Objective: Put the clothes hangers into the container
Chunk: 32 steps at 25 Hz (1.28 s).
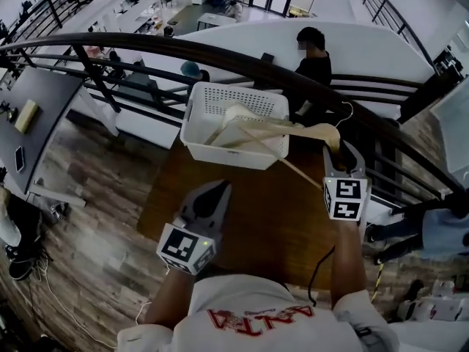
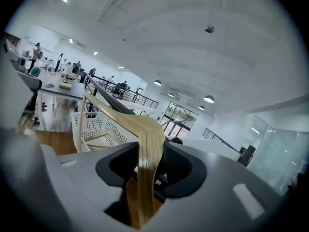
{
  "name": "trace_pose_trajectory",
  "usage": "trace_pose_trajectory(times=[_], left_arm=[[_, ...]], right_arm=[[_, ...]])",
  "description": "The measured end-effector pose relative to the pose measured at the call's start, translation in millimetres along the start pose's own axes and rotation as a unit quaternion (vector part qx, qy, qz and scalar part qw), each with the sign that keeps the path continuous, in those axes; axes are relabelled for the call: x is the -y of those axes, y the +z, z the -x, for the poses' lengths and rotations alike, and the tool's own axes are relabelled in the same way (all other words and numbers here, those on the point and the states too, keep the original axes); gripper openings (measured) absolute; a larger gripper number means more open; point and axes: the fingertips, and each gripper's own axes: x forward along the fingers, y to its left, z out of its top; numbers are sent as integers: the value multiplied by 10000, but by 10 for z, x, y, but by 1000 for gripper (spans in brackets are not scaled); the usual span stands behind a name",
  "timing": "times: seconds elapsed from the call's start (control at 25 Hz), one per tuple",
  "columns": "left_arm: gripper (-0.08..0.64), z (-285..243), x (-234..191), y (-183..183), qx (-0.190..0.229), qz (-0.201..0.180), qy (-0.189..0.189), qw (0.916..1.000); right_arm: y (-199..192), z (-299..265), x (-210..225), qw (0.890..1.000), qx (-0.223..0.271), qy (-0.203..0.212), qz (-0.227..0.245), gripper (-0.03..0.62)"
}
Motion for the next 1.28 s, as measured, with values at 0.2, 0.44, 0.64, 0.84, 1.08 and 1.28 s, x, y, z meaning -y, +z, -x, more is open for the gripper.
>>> trace_pose_trajectory(times=[0.2,0.44,0.64,0.84,1.08,1.28], left_arm=[[8,296,-395,18,-72,60,307,9995],[9,543,-732,53,46,145,581,9982],[9,737,-932,-43,-29,188,753,9970],[8,912,-1128,-85,-122,256,879,9957],[9,1004,-1201,-61,-53,242,946,9952],[8,928,-1144,-27,92,177,807,9965]], right_arm=[[328,-663,-460,9933,-186,248,1116,158],[430,-1288,-986,9697,-498,631,2307,158],[407,-1735,-1378,9427,-775,844,3133,158],[327,-2028,-1730,9266,-1054,1060,3450,160],[187,-1911,-2009,9124,-1511,1421,3529,269],[339,-1757,-1877,9200,-1277,1173,3514,235]])
